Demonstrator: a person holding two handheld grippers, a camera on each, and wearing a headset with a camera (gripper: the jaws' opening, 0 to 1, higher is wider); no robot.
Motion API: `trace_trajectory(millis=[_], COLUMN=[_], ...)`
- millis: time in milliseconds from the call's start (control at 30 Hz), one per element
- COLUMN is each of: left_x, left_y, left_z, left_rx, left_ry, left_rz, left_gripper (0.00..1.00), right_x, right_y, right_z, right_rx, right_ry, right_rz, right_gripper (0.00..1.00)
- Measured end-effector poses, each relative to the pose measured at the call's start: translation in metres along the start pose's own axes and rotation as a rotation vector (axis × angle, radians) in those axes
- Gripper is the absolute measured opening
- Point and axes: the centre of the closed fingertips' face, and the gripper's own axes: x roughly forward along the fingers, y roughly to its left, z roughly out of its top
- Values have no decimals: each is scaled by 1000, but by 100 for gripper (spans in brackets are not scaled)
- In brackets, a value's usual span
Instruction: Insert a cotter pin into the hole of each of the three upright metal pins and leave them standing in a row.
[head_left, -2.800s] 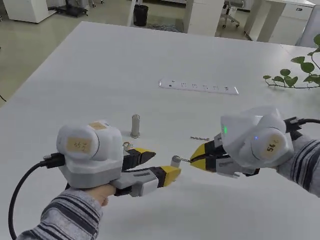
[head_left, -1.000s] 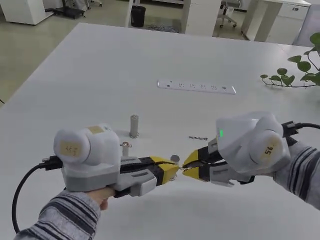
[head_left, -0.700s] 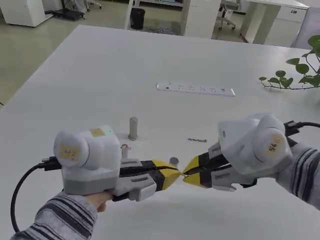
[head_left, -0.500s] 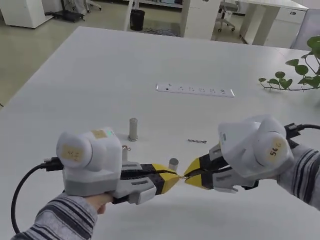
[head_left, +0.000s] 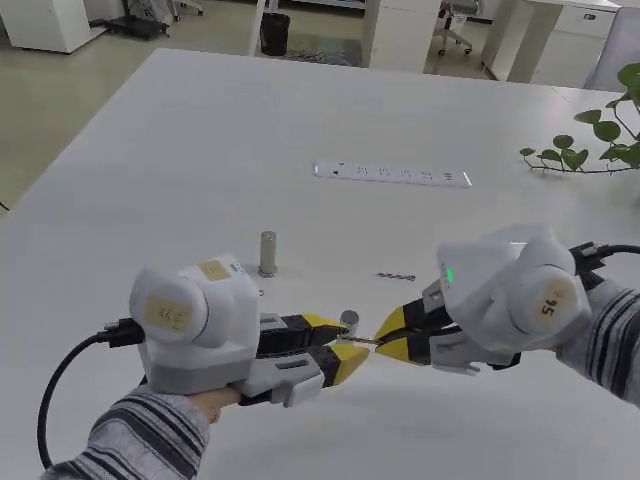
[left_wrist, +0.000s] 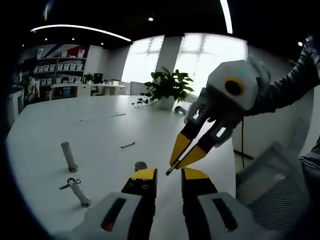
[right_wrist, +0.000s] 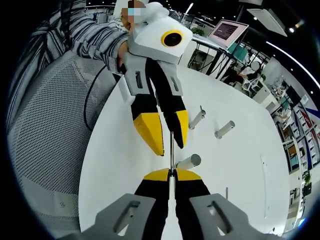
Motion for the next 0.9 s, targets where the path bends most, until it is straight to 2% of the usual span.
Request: trace_trajectory(millis=[133, 233, 333, 500, 700, 900], left_x=[-2, -1, 1, 5, 14, 24], left_y=[13, 20, 28, 35, 34, 35], left_z=[2, -1, -8, -13, -24, -29], left_rx=[41, 50, 60, 75, 80, 95], left_ry=[-11, -2, 28, 36, 86, 121], left_rz=[80, 126, 171, 229, 270, 299], left_gripper=[21, 25, 26, 27, 26, 26], right_x=[0, 0, 2, 5, 9, 13], right_y=[-9, -14, -18, -22, -27, -30], right_z=[-9, -14, -20, -30, -44, -51], right_rx=[-2, 11, 25, 46, 62, 78], right_ry=[36, 46, 65, 90, 118, 130], right_rz=[-29, -41, -54, -60, -66, -64], right_gripper=[0, 0, 0, 0, 0, 0])
